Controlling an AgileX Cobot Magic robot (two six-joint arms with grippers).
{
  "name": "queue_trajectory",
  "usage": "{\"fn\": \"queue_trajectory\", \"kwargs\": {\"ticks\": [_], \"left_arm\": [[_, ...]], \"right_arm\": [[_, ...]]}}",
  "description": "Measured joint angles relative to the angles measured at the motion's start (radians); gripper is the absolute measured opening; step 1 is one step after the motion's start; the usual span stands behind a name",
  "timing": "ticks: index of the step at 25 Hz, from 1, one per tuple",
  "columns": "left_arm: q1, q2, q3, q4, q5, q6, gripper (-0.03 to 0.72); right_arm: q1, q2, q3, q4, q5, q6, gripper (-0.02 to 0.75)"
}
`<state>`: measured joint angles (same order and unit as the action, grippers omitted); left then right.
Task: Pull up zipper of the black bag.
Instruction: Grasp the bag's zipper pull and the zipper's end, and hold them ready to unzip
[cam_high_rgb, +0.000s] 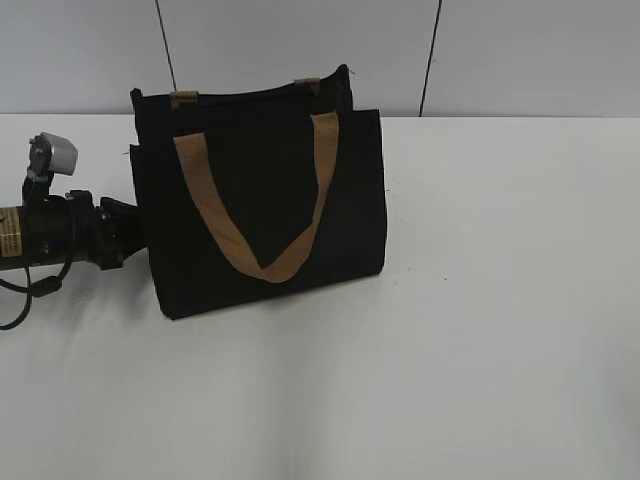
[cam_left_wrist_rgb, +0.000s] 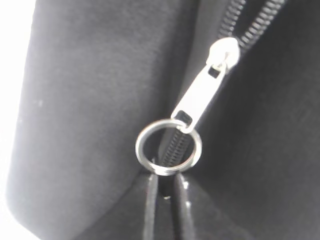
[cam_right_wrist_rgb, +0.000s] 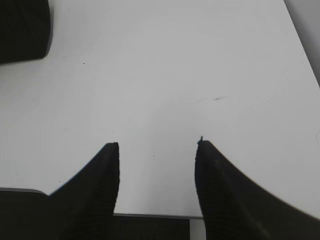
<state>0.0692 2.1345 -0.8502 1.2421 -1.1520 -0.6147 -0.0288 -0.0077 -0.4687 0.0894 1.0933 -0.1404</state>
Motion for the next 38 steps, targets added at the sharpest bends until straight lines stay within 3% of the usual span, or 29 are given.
{"fn": "queue_trajectory", "kwargs": {"ticks": [4, 12, 20, 30, 38], "left_arm": [[-0.001, 0.0, 0.0, -0.001, 0.0, 0.0, 0.025], [-0.001, -0.022, 0.0, -0.006, -0.001, -0.03, 0.025], [0.048, -0.228, 0.0, 0.052, 0.088, -0.291, 0.025], [0.059, -0.506, 0.001, 0.169, 0.243, -0.399, 0.024], [0.059, -0.696, 0.001, 0.286, 0.255, -0.448, 0.023]], "right_arm": [[0.0, 0.0, 0.0, 0.0, 0.0, 0.0, 0.377], [0.0, 0.0, 0.0, 0.0, 0.0, 0.0, 0.377], [0.0, 0.0, 0.0, 0.0, 0.0, 0.0, 0.377], [0.0, 0.0, 0.0, 0.0, 0.0, 0.0, 0.377], [0.0, 0.0, 0.0, 0.0, 0.0, 0.0, 0.377]]}}
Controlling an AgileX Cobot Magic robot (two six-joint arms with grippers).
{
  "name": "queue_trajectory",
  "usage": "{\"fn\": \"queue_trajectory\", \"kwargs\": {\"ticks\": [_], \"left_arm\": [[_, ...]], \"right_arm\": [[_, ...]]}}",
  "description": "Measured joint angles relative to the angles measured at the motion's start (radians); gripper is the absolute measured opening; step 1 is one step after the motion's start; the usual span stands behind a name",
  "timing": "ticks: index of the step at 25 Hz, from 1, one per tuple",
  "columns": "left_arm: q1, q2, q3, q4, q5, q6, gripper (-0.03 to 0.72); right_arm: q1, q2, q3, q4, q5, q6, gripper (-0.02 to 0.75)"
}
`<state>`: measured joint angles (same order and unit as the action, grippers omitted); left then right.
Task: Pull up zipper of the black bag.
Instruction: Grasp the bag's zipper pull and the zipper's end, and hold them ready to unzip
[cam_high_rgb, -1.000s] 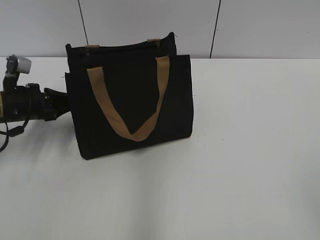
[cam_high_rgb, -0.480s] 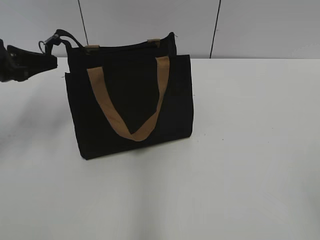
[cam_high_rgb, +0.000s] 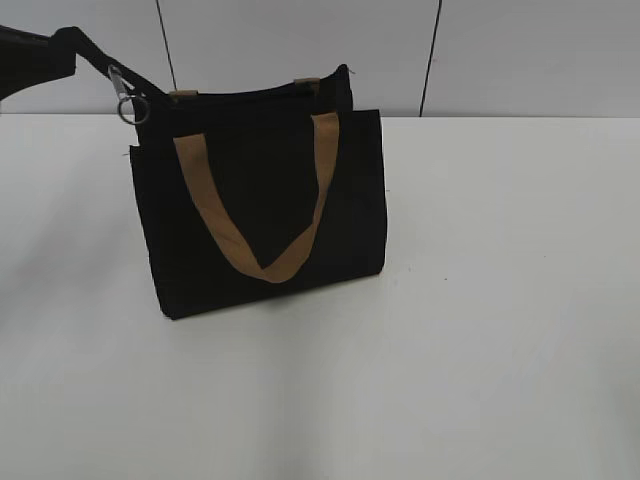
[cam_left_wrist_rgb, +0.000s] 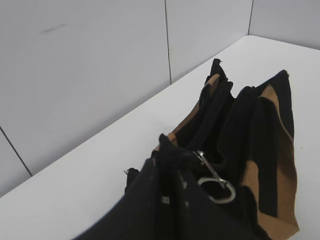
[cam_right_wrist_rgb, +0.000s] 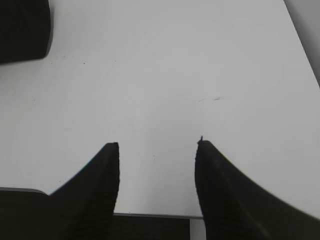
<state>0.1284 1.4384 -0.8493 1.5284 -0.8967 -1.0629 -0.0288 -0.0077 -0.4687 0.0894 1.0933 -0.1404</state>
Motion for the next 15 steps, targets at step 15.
{"fn": "queue_trajectory", "kwargs": {"ticks": [15], "left_arm": [[0.0, -0.047, 0.001, 0.031, 0.0, 0.0, 0.023]], "right_arm": [[0.0, 0.0, 0.0, 0.0, 0.0, 0.0, 0.377]]}}
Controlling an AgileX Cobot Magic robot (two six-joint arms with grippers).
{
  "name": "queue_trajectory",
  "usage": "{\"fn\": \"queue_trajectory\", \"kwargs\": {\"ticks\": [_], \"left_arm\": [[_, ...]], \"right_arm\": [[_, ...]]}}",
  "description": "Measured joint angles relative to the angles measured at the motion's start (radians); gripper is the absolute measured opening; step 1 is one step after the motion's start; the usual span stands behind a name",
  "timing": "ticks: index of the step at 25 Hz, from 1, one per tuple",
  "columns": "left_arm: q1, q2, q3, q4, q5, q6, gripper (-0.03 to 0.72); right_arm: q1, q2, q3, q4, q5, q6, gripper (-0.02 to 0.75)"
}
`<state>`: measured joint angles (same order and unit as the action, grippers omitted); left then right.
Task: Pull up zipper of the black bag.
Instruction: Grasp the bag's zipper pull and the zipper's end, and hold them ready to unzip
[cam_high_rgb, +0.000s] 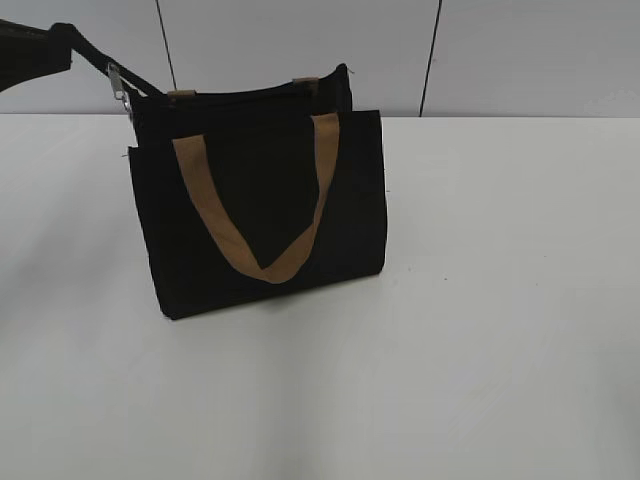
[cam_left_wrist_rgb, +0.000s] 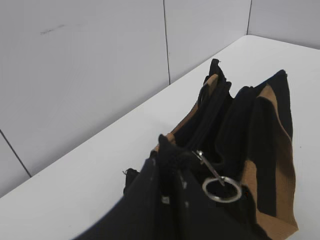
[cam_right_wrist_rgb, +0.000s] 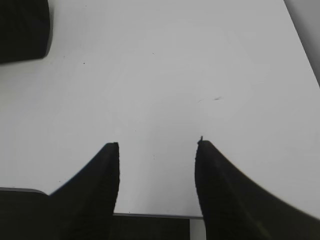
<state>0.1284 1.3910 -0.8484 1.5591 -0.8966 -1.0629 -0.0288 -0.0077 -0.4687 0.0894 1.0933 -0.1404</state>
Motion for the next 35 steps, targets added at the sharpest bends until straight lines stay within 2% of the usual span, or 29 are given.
{"fn": "queue_trajectory", "kwargs": {"ticks": [19, 22, 30, 35], "left_arm": [[0.0, 0.0, 0.0, -0.04, -0.041, -0.002, 0.023], [0.0, 0.0, 0.0, -0.042, -0.041, -0.002, 0.023], [0.0, 0.0, 0.0, -0.043, -0.042, -0.002, 0.022], [0.0, 0.0, 0.0, -0.043, -0.042, -0.002, 0.022]], "right_arm": [[0.0, 0.0, 0.0, 0.038, -0.005, -0.003, 0.377], [0.0, 0.035, -0.006, 0.101, -0.018, -0.081, 0.377], [0.0, 0.329, -0.078, 0.273, -0.142, -0.311, 0.377], [0.005, 0.524, -0.135, 0.388, -0.269, -0.473, 0.377]]}}
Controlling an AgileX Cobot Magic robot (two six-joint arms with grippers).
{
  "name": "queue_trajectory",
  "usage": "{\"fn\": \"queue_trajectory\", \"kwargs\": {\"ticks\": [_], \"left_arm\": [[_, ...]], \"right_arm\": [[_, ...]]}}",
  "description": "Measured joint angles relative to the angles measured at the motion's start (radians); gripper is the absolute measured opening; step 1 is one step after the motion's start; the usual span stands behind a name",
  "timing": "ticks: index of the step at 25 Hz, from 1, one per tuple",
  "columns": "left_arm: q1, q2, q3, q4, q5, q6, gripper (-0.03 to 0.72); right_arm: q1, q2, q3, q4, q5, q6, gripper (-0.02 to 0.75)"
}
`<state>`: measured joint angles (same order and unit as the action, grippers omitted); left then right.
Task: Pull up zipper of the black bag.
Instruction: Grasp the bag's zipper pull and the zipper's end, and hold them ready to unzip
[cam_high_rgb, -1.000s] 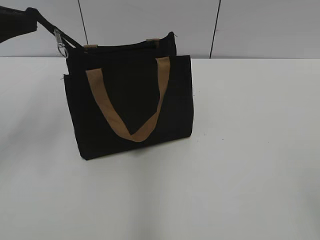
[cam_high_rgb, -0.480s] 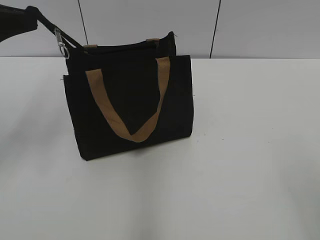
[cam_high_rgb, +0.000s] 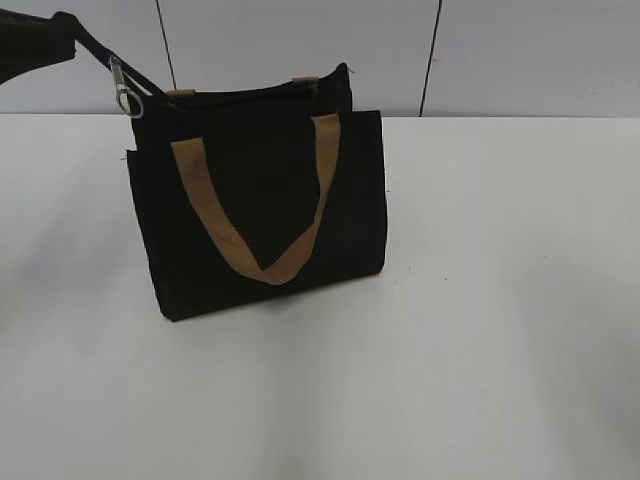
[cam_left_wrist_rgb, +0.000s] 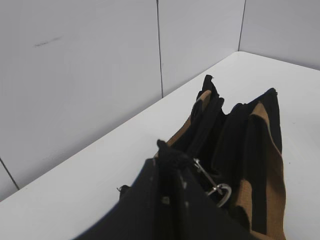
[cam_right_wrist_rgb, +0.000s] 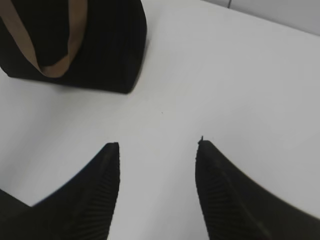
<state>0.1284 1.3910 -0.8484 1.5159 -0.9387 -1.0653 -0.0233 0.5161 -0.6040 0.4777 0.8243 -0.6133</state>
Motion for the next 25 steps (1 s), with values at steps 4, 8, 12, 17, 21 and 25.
{"fn": "queue_trajectory", "kwargs": {"ticks": [4, 8, 12, 17, 21, 25], "left_arm": [[0.0, 0.0, 0.0, -0.001, 0.0, 0.0, 0.022], [0.0, 0.0, 0.0, -0.001, 0.0, 0.0, 0.022], [0.0, 0.0, 0.0, -0.002, 0.001, 0.0, 0.022], [0.0, 0.0, 0.0, -0.002, 0.0, 0.0, 0.022], [0.0, 0.0, 0.0, -0.003, 0.0, 0.0, 0.022], [0.0, 0.0, 0.0, -0.003, 0.0, 0.0, 0.022]], "right_arm": [[0.071, 0.152, -0.076, 0.096, -0.073, -0.159, 0.377], [0.181, 0.358, -0.156, 0.116, -0.126, -0.235, 0.377], [0.297, 0.543, -0.234, 0.117, -0.211, -0.223, 0.377], [0.442, 0.755, -0.332, 0.135, -0.339, -0.204, 0.377], [0.549, 0.899, -0.431, 0.176, -0.436, -0.201, 0.377], [0.631, 1.035, -0.55, 0.199, -0.503, -0.2, 0.377]]}}
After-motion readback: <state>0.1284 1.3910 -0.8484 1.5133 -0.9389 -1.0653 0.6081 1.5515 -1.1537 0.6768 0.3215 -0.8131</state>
